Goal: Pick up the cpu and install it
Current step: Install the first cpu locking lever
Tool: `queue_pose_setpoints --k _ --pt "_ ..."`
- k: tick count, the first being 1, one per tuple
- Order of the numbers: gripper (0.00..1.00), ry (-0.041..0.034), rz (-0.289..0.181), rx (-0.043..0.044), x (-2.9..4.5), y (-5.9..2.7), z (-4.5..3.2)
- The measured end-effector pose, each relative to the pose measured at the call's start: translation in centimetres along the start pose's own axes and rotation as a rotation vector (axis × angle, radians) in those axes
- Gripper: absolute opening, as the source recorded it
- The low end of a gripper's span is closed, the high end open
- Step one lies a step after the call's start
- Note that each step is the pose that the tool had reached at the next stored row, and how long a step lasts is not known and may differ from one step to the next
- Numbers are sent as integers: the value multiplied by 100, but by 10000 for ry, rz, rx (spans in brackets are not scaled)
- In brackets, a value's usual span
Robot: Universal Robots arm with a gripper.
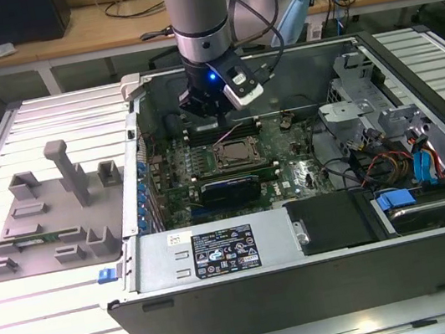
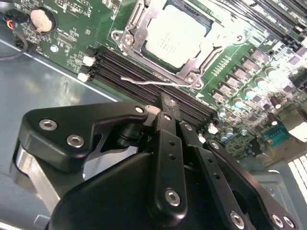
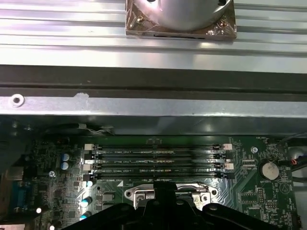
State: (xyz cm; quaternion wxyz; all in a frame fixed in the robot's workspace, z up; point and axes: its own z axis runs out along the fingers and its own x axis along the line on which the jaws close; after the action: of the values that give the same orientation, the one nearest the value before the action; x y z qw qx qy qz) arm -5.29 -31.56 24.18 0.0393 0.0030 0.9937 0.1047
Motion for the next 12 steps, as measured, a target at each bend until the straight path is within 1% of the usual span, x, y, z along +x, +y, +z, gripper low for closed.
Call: queue_pose_setpoints --k 2,12 --pt "11 -21 -5 0 1 -4 14" --pt "11 -27 3 3 3 -15 66"
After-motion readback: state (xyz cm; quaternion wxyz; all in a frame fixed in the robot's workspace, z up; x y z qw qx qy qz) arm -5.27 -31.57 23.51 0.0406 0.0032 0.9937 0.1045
